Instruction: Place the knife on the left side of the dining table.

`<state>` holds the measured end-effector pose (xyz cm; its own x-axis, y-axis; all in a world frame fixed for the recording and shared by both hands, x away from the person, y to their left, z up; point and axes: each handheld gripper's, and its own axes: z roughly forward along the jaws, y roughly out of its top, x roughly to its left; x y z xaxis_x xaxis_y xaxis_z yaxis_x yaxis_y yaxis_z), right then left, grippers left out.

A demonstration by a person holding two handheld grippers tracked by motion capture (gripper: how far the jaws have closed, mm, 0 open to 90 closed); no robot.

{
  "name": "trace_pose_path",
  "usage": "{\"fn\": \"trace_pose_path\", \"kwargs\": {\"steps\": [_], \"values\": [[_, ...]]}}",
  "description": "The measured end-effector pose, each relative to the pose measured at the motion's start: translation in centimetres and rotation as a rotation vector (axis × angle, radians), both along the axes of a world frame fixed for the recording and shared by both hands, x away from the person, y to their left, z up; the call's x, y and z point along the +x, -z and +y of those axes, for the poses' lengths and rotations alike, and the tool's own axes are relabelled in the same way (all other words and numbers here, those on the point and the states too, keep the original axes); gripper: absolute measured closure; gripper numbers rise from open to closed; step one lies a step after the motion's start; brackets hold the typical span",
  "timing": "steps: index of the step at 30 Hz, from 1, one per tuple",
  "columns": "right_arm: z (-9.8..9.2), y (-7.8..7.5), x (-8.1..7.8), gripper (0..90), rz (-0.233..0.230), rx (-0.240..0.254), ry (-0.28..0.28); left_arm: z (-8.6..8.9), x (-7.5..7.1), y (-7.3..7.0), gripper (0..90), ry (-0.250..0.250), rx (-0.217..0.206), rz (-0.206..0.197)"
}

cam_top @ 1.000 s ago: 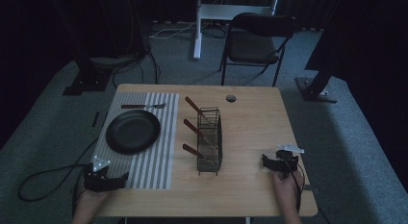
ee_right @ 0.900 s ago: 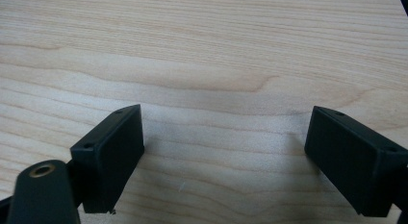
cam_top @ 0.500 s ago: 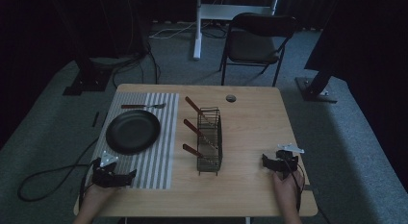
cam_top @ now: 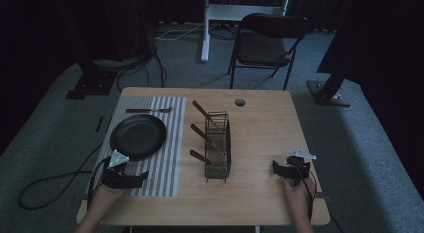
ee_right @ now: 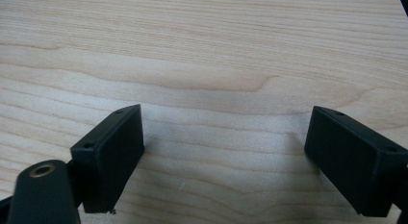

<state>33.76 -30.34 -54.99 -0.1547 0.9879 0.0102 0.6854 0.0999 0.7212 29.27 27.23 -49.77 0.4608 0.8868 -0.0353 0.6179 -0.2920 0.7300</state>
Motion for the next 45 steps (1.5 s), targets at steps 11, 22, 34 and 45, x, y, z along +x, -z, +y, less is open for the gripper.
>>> {"fn": "trace_pose_path", "kwargs": {"steps": [11, 22, 34, 45], "values": [[0.0, 0.0, 0.0, 12.7, -0.001, -0.001, -0.001, -1.5, 1.4, -1.7, 0.5, 0.039, -0.015, -0.024], [0.0, 0.0, 0.0, 12.7, -0.001, -0.001, -0.001, -3.8, 3.0, -3.5, 0.5, 0.096, 0.001, -0.049], [0.0, 0.0, 0.0, 12.7, -0.001, -0.001, -0.002, -5.4, 5.4, -5.3, 0.6, 0.159, -0.019, -0.076], [0.0, 0.0, 0.0, 12.7, -0.001, -0.001, -0.002, -6.4, 7.3, -7.0, 1.5, 0.19, -0.049, -0.103]]}}
